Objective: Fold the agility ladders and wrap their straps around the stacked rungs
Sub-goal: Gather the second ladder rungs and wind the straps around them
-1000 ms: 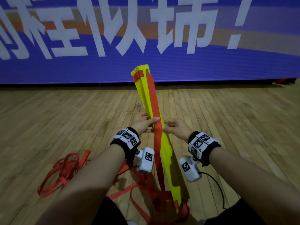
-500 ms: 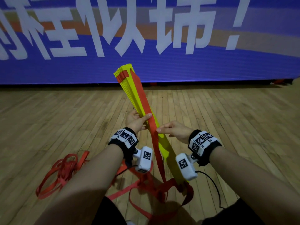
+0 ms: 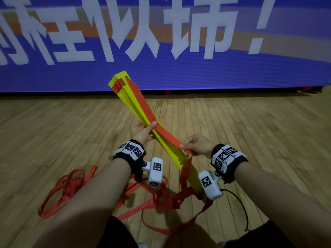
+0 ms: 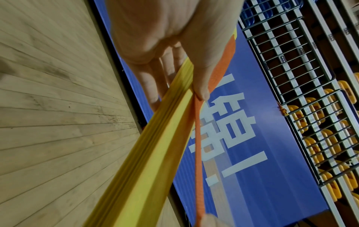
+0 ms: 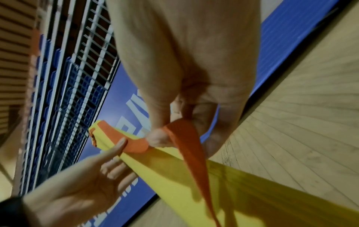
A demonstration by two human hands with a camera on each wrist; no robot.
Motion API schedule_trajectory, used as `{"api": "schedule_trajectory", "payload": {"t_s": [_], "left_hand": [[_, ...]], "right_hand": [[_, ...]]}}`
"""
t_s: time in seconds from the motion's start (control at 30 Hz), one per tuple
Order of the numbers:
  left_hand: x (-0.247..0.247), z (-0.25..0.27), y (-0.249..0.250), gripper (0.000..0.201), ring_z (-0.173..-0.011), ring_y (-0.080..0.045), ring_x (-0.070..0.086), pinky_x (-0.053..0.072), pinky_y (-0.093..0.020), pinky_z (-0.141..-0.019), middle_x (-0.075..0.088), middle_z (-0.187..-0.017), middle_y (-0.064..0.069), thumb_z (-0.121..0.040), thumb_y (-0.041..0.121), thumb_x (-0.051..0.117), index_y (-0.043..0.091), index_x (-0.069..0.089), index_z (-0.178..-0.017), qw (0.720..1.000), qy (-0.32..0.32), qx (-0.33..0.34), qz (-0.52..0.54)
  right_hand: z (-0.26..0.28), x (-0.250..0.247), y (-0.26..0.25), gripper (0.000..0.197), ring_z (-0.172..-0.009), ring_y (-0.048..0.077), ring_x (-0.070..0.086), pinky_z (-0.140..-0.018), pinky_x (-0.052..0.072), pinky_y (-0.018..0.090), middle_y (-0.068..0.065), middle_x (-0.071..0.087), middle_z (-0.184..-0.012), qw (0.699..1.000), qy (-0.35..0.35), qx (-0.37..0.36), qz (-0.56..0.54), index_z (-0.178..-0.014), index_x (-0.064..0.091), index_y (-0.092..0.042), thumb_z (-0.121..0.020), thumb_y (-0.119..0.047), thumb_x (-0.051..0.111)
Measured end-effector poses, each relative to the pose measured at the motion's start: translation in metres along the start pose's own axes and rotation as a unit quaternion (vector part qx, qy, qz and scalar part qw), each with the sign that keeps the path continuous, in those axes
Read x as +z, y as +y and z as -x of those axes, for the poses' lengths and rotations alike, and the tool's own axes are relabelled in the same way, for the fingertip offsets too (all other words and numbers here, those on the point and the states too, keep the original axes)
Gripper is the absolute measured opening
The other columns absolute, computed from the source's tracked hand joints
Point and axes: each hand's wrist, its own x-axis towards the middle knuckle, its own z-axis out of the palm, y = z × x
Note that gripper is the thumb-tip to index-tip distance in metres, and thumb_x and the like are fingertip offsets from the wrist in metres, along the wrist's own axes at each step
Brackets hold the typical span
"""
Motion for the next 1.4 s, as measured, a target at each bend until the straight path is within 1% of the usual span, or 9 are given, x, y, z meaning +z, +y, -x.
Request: {"api": "schedule_trajectory", "payload": {"t_s": [0.13,0.33,0.43,0.57,0.77,0.93,1.1,1.23,1.4], "left_hand": [[0.005,0.001,-0.002,0.025,-0.09,-0.025,0.067,0.06,-0.028,-0.06,0.067,-0.106,-0.016,-0.087,0.006,0.067,0.008,0.057,-0.11,1.0,-0.002,-0.005,0.002],[0.008,0.003,-0.004,0.027,-0.085,-0.021,0.066,0.059,-0.027,-0.057,0.066,-0.107,-0.016,-0.086,0.006,0.067,0.007,0.054,-0.109,1.0,-0.014,-0.008,0.008],[0.009,0.002,-0.004,0.03,-0.084,-0.02,0.067,0.059,-0.026,-0.056,0.066,-0.106,-0.016,-0.087,0.006,0.067,0.004,0.055,-0.114,1.0,-0.022,-0.008,0.003],[0.006,-0.001,-0.005,0.034,-0.083,-0.02,0.067,0.059,-0.026,-0.057,0.066,-0.106,-0.016,-0.087,0.007,0.067,0.001,0.055,-0.118,1.0,-0.03,-0.009,0.001],[0.001,-0.012,-0.01,0.04,-0.088,-0.023,0.068,0.061,-0.033,-0.067,0.067,-0.109,-0.018,-0.085,0.012,0.071,-0.001,0.055,-0.119,0.999,-0.015,-0.034,0.016],[-0.002,-0.008,-0.012,0.047,-0.113,-0.021,0.061,0.044,-0.04,-0.105,0.067,-0.117,-0.01,-0.084,0.024,0.071,0.005,0.058,-0.124,0.994,-0.081,-0.069,-0.005],[-0.004,0.0,-0.005,0.038,-0.101,-0.022,0.066,0.057,-0.039,-0.084,0.069,-0.107,-0.005,-0.09,0.003,0.059,0.027,0.054,-0.118,0.968,-0.237,-0.085,-0.024],[-0.004,0.005,-0.004,0.051,-0.105,-0.019,0.064,0.053,-0.042,-0.09,0.067,-0.112,-0.002,-0.09,0.004,0.06,0.036,0.043,-0.126,0.959,-0.266,-0.052,-0.088],[0.002,0.006,-0.014,0.043,-0.093,-0.015,0.069,0.057,-0.026,-0.076,0.067,-0.111,-0.011,-0.092,0.004,0.058,-0.001,0.046,-0.133,0.972,-0.229,-0.033,-0.045]], "right_hand": [[-0.005,0.002,0.007,0.028,-0.037,0.005,0.051,-0.045,0.046,0.017,-0.002,0.057,-0.045,0.996,0.028,0.017,0.079,-0.062,0.059,-0.009,-0.086,-0.016,0.068],[-0.008,0.004,0.011,0.029,-0.058,0.011,0.055,-0.054,0.047,0.023,0.001,0.059,-0.063,0.978,0.088,0.027,0.186,-0.063,0.056,-0.013,-0.082,-0.027,0.074],[-0.007,0.002,0.014,0.032,-0.068,0.013,0.056,-0.055,0.045,0.022,0.002,0.058,-0.082,0.975,0.088,0.038,0.202,-0.09,0.055,-0.011,-0.08,-0.035,0.074],[-0.002,0.002,0.016,0.045,-0.09,0.017,0.06,-0.063,0.05,0.018,0.005,0.059,-0.11,0.978,-0.023,0.064,0.196,-0.128,0.05,-0.008,-0.093,-0.033,0.058],[-0.002,0.006,0.016,0.017,-0.083,0.016,0.061,-0.076,0.052,0.028,0.0,0.064,-0.089,0.984,-0.025,0.024,0.173,-0.099,0.058,-0.011,-0.095,-0.027,0.055],[0.0,0.009,0.011,0.014,-0.068,0.006,0.057,-0.056,0.044,0.013,-0.005,0.061,-0.078,0.989,-0.018,0.01,0.148,-0.082,0.055,-0.021,-0.096,-0.025,0.054],[-0.002,0.005,0.012,0.009,-0.072,0.01,0.059,-0.061,0.047,0.018,-0.001,0.061,-0.083,0.995,-0.001,-0.003,0.101,-0.093,0.053,-0.013,-0.095,-0.021,0.055],[0.001,0.001,0.01,0.018,-0.07,0.01,0.06,-0.057,0.047,0.016,0.002,0.06,-0.083,0.998,-0.002,-0.011,0.069,-0.107,0.051,-0.005,-0.095,-0.018,0.055],[0.006,0.002,0.007,0.014,-0.051,0.006,0.048,-0.05,0.036,0.016,0.0,0.055,-0.07,0.999,0.005,-0.015,0.029,-0.104,0.053,-0.006,-0.096,-0.018,0.053]]}}
